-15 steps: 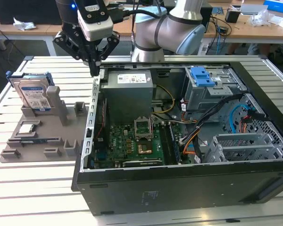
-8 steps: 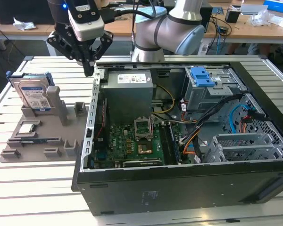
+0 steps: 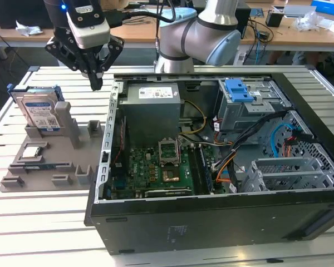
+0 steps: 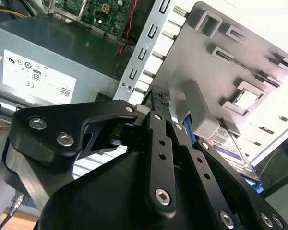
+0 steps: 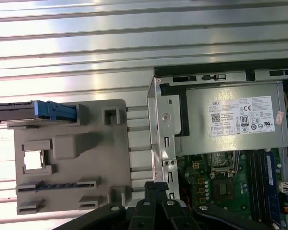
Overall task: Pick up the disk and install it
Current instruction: 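Reach for the disk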
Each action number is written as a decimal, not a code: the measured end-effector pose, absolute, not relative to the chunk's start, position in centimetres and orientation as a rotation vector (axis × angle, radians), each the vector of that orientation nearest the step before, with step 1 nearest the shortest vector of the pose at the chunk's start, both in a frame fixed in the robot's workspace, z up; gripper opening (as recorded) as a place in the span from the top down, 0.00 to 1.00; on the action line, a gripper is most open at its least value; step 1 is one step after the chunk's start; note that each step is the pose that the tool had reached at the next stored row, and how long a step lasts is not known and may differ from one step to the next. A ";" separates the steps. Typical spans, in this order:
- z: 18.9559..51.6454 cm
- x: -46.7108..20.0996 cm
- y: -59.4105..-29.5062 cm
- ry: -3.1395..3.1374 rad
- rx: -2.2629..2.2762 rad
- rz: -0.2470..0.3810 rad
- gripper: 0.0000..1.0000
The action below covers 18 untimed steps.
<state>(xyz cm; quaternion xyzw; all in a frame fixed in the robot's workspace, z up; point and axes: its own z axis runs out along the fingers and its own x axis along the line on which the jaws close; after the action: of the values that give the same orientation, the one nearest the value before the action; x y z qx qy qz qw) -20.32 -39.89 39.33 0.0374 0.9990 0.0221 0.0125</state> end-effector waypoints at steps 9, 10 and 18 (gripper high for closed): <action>39.3 -22.3 -39.9 3.114 0.117 0.069 0.89; 39.3 -22.5 -39.9 3.114 0.117 0.069 0.89; 39.3 -24.1 -39.9 3.114 0.117 0.069 0.89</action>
<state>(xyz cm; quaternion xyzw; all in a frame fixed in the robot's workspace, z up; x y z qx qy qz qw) -24.12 -39.89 39.33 0.0374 0.9990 0.0221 0.0125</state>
